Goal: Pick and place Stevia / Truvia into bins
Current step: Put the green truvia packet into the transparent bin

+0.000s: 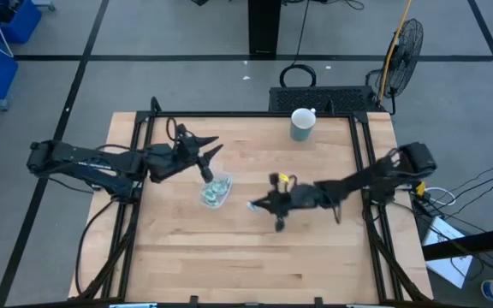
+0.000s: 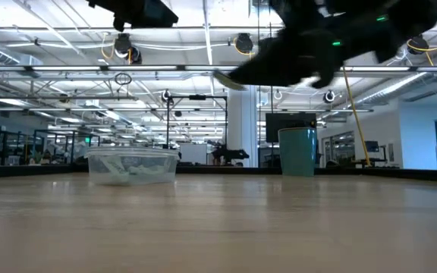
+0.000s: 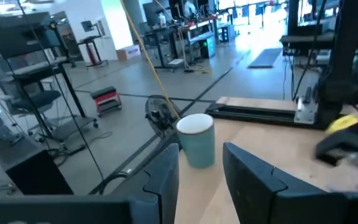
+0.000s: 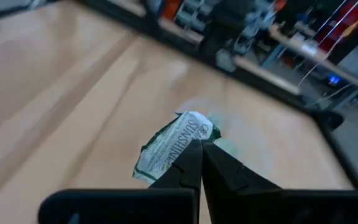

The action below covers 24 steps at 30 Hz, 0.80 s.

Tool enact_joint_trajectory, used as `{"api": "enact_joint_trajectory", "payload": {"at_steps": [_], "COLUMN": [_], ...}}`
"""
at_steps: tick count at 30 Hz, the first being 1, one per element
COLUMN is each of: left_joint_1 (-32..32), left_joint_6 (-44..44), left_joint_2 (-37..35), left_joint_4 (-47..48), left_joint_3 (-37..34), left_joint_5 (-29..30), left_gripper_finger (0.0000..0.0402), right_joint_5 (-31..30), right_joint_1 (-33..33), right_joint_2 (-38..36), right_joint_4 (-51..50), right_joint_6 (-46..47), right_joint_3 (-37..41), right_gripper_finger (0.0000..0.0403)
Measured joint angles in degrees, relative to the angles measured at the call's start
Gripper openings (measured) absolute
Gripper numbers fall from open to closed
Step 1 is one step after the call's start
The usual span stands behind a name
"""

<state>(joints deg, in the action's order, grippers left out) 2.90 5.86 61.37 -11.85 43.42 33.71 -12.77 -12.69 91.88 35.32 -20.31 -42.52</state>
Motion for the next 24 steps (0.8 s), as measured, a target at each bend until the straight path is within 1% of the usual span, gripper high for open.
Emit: {"api": "enact_joint_trajectory", "payload": {"at_steps": [1,3,6,8,9,11,13,16,18,21,24], "left_joint_1": [0.00,0.02,0.00,0.00,0.00,0.00,0.00,0.00,0.00,0.00,0.00], "left_joint_6": [-0.57,-1.65,-1.89,-1.78,-1.90,-2.46,-3.10,-2.96,-3.01,-3.07,-3.27], "left_joint_2": [-0.51,-0.81,-0.70,-0.64,-0.64,-0.54,-0.56,-0.77,-0.77,-0.77,-0.77], "left_joint_4": [0.25,0.11,0.81,0.87,0.95,1.56,1.48,1.51,2.39,4.90,8.06], "left_joint_3": [0.00,-0.02,-0.02,-0.02,-0.02,-0.04,-0.04,-0.04,-0.04,-0.04,-0.04], "left_joint_5": [-0.04,-0.08,-0.11,-0.09,-0.08,0.19,0.94,1.46,1.46,1.46,1.49], "left_gripper_finger": [0.0131,0.0131,0.0131,0.0131,0.0131,0.0131,0.0131,0.0131,0.0131,0.0131,0.0131], "right_joint_5": [1.68,4.80,8.50,8.17,6.64,2.60,0.82,0.67,0.89,0.94,0.96], "right_joint_1": [1.98,5.17,7.79,8.24,8.47,9.16,10.25,11.48,11.96,12.26,12.37], "right_joint_2": [1.45,4.66,11.07,15.96,18.33,22.68,26.12,29.90,31.36,32.06,32.06], "right_joint_4": [1.77,1.58,-4.39,-10.27,-12.55,-14.19,-13.76,-10.39,-8.65,-9.93,-11.92], "right_joint_6": [-0.64,-1.85,-6.00,-9.99,-11.64,-12.38,-12.60,-13.81,-13.02,-9.94,-9.64], "right_joint_3": [-1.23,-5.48,-14.62,-21.09,-24.02,-28.76,-32.29,-35.08,-35.72,-35.74,-35.74], "right_gripper_finger": [0.0000,0.0000,0.0000,0.0000,0.0000,0.0000,0.0000,0.0000,0.0000,0.0000,0.0007]}}
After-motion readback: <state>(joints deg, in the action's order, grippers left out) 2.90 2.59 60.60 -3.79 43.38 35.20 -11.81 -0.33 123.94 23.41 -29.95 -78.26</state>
